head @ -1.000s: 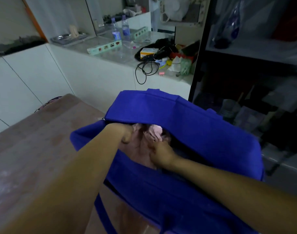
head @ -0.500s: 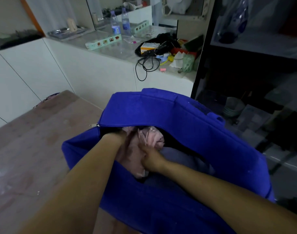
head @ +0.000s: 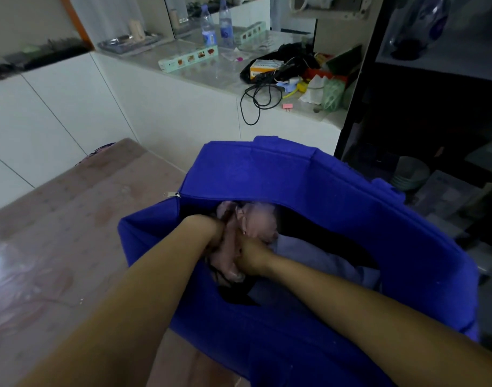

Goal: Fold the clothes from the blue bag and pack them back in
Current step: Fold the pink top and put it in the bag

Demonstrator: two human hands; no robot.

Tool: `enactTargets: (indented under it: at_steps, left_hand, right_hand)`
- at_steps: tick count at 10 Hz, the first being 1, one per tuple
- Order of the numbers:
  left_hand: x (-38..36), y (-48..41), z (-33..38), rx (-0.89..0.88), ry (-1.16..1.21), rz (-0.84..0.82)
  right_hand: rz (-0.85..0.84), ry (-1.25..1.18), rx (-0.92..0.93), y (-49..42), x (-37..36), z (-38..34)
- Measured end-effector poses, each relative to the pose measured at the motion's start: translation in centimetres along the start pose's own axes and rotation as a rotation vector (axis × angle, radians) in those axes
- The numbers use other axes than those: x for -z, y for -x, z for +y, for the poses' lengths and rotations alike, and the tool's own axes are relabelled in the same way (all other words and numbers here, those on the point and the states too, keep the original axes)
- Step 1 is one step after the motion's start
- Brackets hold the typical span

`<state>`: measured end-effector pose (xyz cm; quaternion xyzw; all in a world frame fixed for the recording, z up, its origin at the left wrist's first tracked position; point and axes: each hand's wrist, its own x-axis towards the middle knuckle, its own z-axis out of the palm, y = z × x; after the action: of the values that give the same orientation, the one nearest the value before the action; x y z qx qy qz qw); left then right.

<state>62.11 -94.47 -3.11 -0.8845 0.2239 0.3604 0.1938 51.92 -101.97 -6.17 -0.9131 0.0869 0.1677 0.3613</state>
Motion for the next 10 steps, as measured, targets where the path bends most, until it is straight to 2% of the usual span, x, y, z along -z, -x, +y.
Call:
enactTargets:
  at_steps: [1, 2, 3, 4, 5, 6, 7, 8, 9, 10]
  left_hand:
    - [0.9, 3.4, 0.7, 0.016, -0.134, 0.098]
    - [1.0, 3.8, 0.5, -0.039, -0.144, 0.149]
    - [0.8, 3.7, 0.1, -0.107, -0.145, -0.027]
    - [1.5, 7.7, 0.0, -0.193, -0.072, 0.117]
    - [2.0, 13.7, -0.1, -0.344, 0.092, 0.383]
    - [-0.6, 18.9, -2.5, -0.468, 0.179, 0.56]
    - [-5.5, 24.3, -5.8, -0.54, 0.285, 0.678]
    - [-12.1, 28.8, -9.4, -0.523, 0.36, 0.647]
    - [-20.0, 32.3, -12.4, -0.5, 0.42, 0.562]
    - [-28.6, 35.6, -14.8, -0.497, 0.451, 0.468]
  right_hand:
    - [-0.076, 0.194, -0.031, 0.2, 1.6, -0.4]
    - [-0.142, 0.294, -0.112, 1.3, 2.3, 0.4]
    - [-0.223, 0.329, -0.081, 3.5, 2.7, 0.0]
    - [-0.212, 0.217, -0.006, 5.8, 4.2, -2.3]
    - [-0.173, 0.086, -0.008, 8.9, 6.7, -5.3]
    - [-0.174, 0.027, -0.057, 13.4, 9.0, -7.6]
    - [0.084, -0.152, 0.028, 19.3, 10.0, -9.2]
    - [0.414, -0.337, 0.104, 26.2, 7.8, -9.8]
    - [0.524, -0.427, 0.129, 34.1, 1.6, -10.8]
    - [0.5, -0.451, 0.056, 41.1, -6.9, -11.3]
